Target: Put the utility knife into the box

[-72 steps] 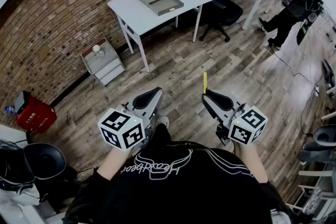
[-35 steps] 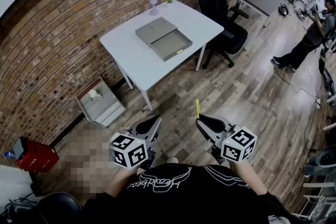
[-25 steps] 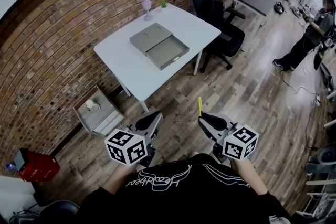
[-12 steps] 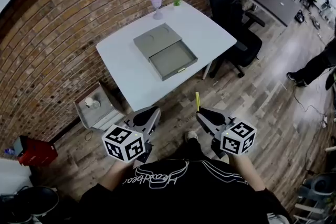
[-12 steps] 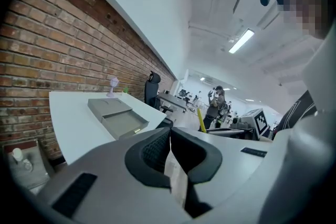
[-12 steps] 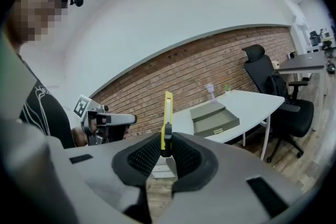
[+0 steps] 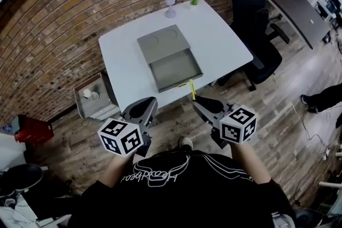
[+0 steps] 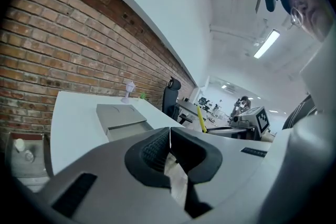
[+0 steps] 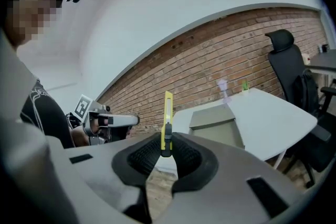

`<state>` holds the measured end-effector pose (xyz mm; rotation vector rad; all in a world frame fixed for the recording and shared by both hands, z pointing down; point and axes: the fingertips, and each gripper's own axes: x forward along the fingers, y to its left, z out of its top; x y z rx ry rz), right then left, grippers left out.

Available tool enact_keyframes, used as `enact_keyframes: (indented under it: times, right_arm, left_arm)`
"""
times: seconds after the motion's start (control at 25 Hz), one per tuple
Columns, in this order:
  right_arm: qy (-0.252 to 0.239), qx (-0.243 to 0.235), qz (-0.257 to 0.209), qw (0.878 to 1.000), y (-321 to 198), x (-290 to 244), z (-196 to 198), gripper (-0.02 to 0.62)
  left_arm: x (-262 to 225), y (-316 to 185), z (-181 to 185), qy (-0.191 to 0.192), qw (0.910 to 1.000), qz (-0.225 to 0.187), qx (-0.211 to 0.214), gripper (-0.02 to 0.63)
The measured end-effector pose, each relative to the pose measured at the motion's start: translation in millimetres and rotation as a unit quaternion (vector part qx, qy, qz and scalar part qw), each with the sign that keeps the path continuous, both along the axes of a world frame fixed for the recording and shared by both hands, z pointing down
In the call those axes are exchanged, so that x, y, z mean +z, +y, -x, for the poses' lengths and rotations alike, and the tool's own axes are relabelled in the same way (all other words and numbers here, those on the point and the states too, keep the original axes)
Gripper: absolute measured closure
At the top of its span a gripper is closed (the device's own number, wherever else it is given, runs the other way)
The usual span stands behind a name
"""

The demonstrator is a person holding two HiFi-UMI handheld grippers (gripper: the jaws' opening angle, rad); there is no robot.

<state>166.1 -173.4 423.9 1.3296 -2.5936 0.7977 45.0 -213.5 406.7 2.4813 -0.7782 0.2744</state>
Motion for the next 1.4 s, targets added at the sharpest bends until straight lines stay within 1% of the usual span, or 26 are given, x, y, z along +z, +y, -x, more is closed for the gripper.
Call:
enact_keyframes:
  times: [0.2, 0.32, 0.48, 0.64, 0.72, 0.8, 0.88, 0.96, 1.08, 1.24, 1.4]
  right_arm:
    - [0.023, -0.058, 0.007, 0.998, -34, 6, -13, 0.529]
    - [0.043, -0.081, 0.012, 0.996, -54, 12, -14, 0.529]
    - [0.078, -0.104, 0.018, 0.991, -79, 23, -10, 0.529]
    - [0.094, -0.117, 0.045, 0.988, -102, 43, -5, 0.529]
    - [0.11, -0.123, 0.062, 0.984, -116, 56, -4, 0.529]
    - [0.132, -0.13, 0.078, 0.98, -129, 70, -3, 0.529]
    - [0.149, -0.141, 0.091, 0.975, -142, 82, -1, 0.529]
    - [0.156, -0.15, 0.107, 0.97, -156, 96, 1, 0.529]
    - [0.165, -0.164, 0.137, 0.963, -171, 120, 3, 0.529]
    - [0.201, -0.196, 0.166, 0.945, -182, 150, 9, 0.529]
    - [0.24, -0.224, 0.179, 0.927, -187, 173, 16, 0.529]
  left_arm:
    - [6, -21, -19, -0.006, 0.9991, 0.004, -0.041, 0.574]
    - [11, -31, -22, -0.012, 0.9983, 0.007, -0.056, 0.574]
    - [17, -47, -22, -0.022, 0.9978, 0.006, -0.063, 0.574]
    - [30, -70, -14, -0.02, 0.9968, 0.021, -0.074, 0.574]
    - [38, -86, -8, -0.021, 0.9959, 0.032, -0.081, 0.574]
    - [47, -101, -5, -0.02, 0.9954, 0.046, -0.082, 0.574]
    - [53, -113, -4, -0.011, 0.9954, 0.058, -0.076, 0.574]
    - [57, -124, -4, 0.0, 0.9952, 0.068, -0.071, 0.574]
    - [64, -139, 3, -0.003, 0.994, 0.078, -0.076, 0.574]
    - [72, -155, 18, -0.008, 0.9918, 0.088, -0.092, 0.574]
    - [81, -167, 37, -0.01, 0.9886, 0.101, -0.111, 0.574]
